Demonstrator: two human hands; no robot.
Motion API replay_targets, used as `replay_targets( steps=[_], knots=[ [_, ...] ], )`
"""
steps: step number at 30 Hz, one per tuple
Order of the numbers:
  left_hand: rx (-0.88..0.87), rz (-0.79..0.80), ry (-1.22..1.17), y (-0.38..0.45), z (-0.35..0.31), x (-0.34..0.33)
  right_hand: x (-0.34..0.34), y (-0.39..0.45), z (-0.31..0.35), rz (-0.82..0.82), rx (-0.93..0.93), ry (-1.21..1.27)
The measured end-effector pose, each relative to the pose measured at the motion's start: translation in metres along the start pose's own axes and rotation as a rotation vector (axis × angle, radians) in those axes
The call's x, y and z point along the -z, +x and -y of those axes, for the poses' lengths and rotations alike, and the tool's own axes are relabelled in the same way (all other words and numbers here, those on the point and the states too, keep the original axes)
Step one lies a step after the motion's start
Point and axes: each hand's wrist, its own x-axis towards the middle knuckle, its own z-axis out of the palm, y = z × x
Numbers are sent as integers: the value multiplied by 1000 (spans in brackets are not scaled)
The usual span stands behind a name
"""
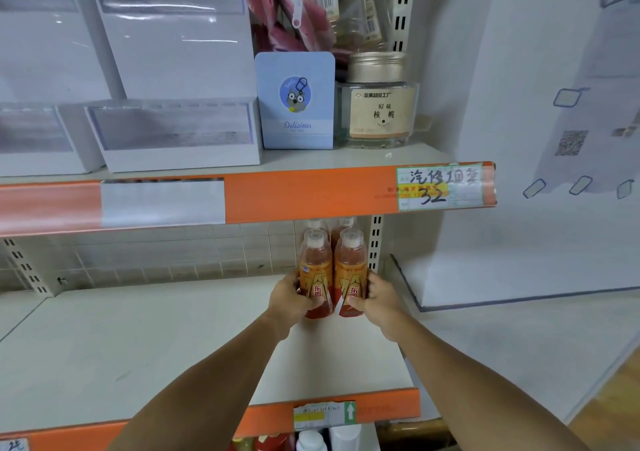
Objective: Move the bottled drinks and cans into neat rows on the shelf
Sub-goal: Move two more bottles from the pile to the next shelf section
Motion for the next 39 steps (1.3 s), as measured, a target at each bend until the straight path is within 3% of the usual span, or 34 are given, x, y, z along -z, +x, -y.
replay_targets(
  steps=[11, 15, 19, 26, 31, 39],
  knots=[
    [14, 10, 26, -6, -4, -3, 1, 0, 2, 6, -21, -59],
    [25, 33, 132, -15, -10, -5, 4, -6, 5, 23, 8, -224],
    [-22, 67, 366, -26, -19, 1, 15, -18, 12, 73, 100, -515],
    [-167, 176, 988, -43, -37, 18, 30, -34, 27, 122, 205, -990],
    [-191, 207, 1145, -57, -54, 20, 37, -48, 40, 136, 203, -1051],
    [-268, 223, 1195, -76, -69, 46, 39, -69, 63, 119, 169, -1063]
  ],
)
